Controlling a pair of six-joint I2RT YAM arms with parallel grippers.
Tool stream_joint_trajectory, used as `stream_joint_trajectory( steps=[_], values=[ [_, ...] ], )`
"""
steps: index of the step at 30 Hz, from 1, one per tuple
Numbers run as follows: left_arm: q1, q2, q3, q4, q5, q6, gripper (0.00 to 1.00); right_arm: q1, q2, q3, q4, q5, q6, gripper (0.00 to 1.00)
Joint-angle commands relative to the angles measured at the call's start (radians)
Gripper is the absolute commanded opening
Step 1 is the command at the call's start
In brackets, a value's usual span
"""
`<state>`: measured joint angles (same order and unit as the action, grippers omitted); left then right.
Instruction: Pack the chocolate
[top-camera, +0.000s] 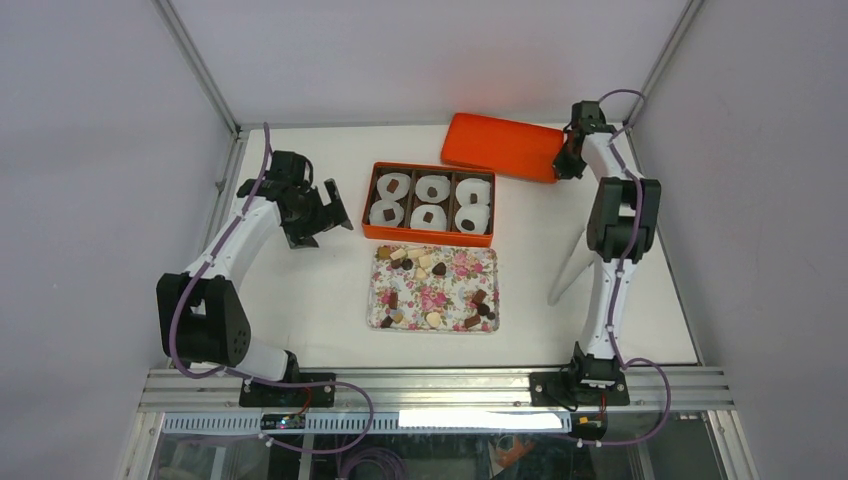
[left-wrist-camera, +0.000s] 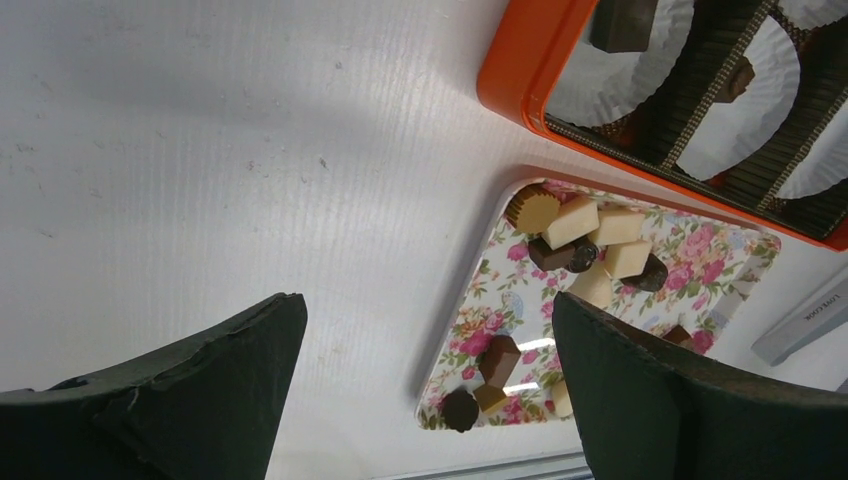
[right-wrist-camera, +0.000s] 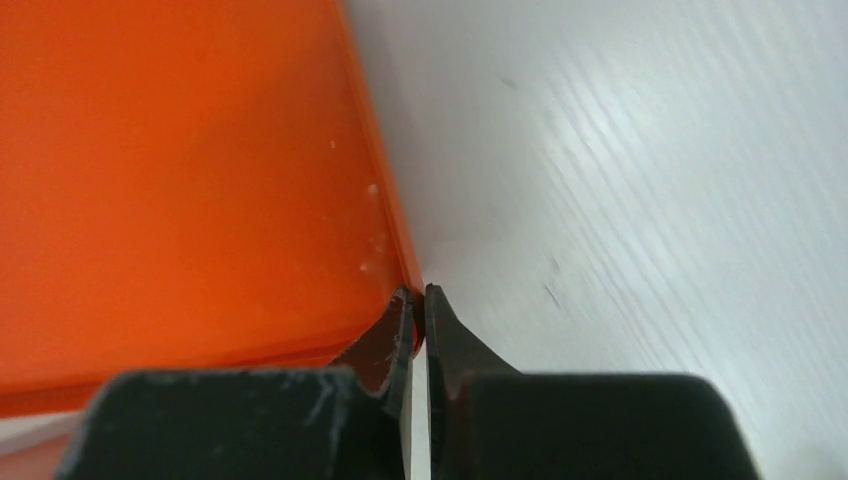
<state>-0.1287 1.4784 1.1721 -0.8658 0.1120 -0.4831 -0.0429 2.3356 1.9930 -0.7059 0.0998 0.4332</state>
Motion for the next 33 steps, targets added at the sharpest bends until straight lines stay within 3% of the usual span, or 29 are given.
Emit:
stream_joint_trajectory(
  steps=[1, 13, 22, 33],
  values=[
    [0.011, -0.058, 0.041, 0.024, 0.103, 0.030, 0.99, -0.043, -0.283, -0.126, 0.095, -0.012, 0.078, 0.00],
    [0.010, -0.129, 0.094, 0.057, 0.290, 0.017, 0.99, -0.080, -0.693, -0.426, 0.063, -0.017, 0.078, 0.00],
    [0.011, -0.072, 0.106, 0.214, 0.534, -0.166, 0.99, -0.083, -0.926, -0.606, 0.043, -0.141, 0.111, 0.00],
    [-0.019, -0.023, 0.107, 0.245, 0.558, -0.214, 0.99, -0.083, -1.116, -0.849, 0.046, -0.287, 0.184, 0.00]
  ],
)
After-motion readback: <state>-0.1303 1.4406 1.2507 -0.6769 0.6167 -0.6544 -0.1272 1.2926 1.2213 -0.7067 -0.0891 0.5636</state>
